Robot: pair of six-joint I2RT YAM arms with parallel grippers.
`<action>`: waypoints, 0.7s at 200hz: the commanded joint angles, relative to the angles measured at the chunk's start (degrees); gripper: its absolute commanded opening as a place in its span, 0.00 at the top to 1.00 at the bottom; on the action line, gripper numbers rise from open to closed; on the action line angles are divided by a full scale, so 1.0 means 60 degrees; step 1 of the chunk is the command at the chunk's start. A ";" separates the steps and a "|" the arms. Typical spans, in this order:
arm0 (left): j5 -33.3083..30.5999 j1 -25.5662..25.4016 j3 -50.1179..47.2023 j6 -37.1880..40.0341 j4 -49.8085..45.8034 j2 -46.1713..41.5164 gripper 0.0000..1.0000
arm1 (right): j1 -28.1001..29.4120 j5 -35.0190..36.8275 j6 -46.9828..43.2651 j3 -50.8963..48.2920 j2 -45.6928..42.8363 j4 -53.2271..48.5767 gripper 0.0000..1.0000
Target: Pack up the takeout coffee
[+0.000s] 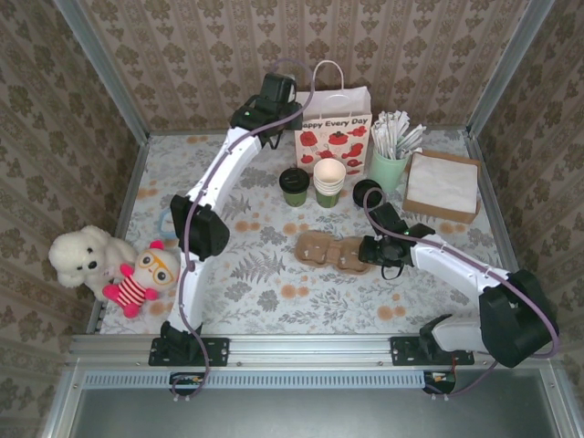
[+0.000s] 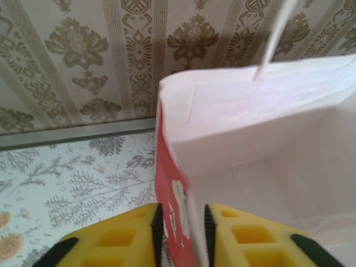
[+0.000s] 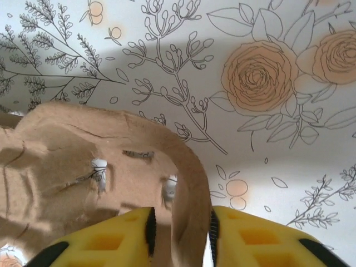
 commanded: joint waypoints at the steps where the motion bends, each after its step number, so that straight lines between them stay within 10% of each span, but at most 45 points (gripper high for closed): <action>1: -0.0149 0.0259 0.0450 -0.0054 0.0424 0.0169 0.77 | 0.0061 0.0021 0.0036 0.0359 0.0057 0.0020 0.56; 59: -0.0803 0.0631 0.0471 -0.0091 0.0899 -0.0391 1.00 | 0.0083 0.1417 0.0516 0.0854 -0.0446 -0.0617 0.01; 98: 0.0010 0.1191 -0.0262 -0.0391 0.1074 -0.1059 1.00 | 0.0097 0.2019 0.0495 0.0914 -0.0953 -0.0751 0.00; 117: 0.1475 0.1394 -0.0164 -0.0448 0.0631 -0.1072 0.31 | 0.0095 0.2033 0.0449 0.0936 -0.0971 -0.0821 0.00; 140: 0.2560 0.1410 -0.0123 -0.0149 0.0392 -0.1001 0.18 | 0.0123 0.1923 0.0491 0.0914 -0.0846 -0.0766 0.00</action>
